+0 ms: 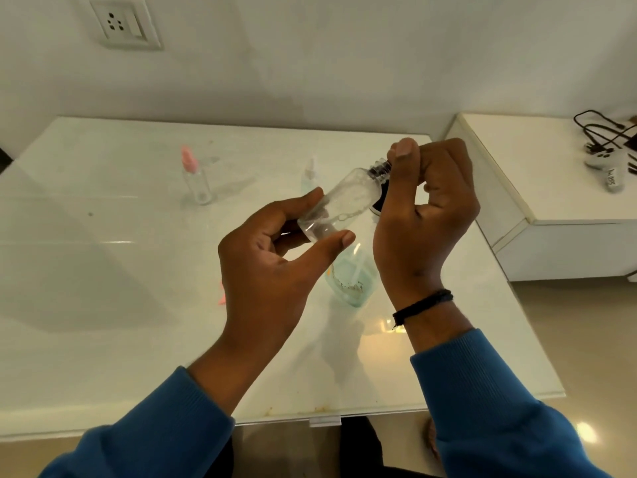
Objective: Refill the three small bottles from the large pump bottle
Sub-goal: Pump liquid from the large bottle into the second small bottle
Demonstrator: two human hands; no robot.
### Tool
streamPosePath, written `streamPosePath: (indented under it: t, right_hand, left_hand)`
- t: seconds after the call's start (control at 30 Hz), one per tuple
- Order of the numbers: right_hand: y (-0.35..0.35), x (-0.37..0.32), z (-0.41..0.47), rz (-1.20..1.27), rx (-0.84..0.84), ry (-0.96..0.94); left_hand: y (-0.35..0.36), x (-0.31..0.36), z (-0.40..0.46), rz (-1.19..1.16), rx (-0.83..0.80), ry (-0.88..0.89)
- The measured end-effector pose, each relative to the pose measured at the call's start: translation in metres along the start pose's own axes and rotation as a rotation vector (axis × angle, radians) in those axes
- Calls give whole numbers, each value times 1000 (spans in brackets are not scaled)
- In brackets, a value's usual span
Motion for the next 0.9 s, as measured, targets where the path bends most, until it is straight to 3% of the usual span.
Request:
streamPosePath:
  t: [0.9]
  right_hand:
    - [-2, 0, -4, 29, -3, -2]
  left_hand:
    - [-1, 1, 0, 22, -3, 12]
Point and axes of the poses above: each hand's wrist, its own z-axis towards the middle knuckle, its own y-axis out of the palm, x = y × z, the point moved 10 cm from there along z, towards the middle knuckle, and after that the axes turned 2 degrees about -x, right-handed, at the moved point
